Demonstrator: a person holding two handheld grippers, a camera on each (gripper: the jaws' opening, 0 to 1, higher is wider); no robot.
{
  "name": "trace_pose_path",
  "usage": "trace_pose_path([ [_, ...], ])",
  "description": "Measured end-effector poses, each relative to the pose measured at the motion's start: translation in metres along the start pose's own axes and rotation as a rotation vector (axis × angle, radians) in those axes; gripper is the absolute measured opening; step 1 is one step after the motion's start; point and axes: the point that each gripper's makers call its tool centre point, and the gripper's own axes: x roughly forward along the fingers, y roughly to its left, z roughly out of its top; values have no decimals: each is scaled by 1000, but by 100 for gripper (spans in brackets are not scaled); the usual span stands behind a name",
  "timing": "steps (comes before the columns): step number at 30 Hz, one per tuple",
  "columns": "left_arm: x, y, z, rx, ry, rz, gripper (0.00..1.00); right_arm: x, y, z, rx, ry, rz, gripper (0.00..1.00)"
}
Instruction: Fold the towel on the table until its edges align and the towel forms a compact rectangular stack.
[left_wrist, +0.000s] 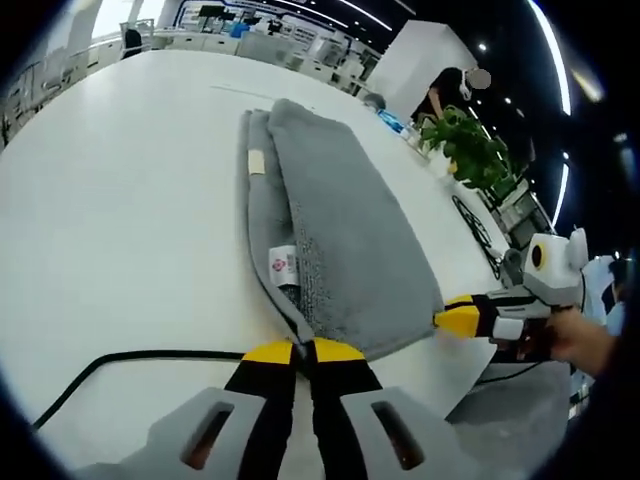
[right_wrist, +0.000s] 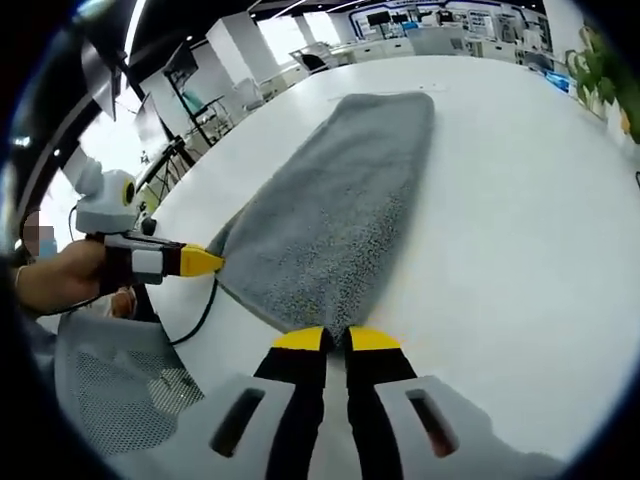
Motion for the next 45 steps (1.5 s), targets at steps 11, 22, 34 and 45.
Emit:
trace_pose_path([
  [11, -6, -5, 3, 1, -9, -31, 4, -8, 5, 6, 18, -20, 11, 2],
  [22, -12, -9, 8, 3, -16, -56, 4, -18, 7, 13, 21, -36, 26, 1],
  [34, -24, -16, 10, 4, -23, -75, 4, -27, 12, 20, 22, -56, 44, 1],
  [45, -38, -24, 27, -30, -74, -116, 4, -42, 16, 42, 35, -106, 65, 1],
])
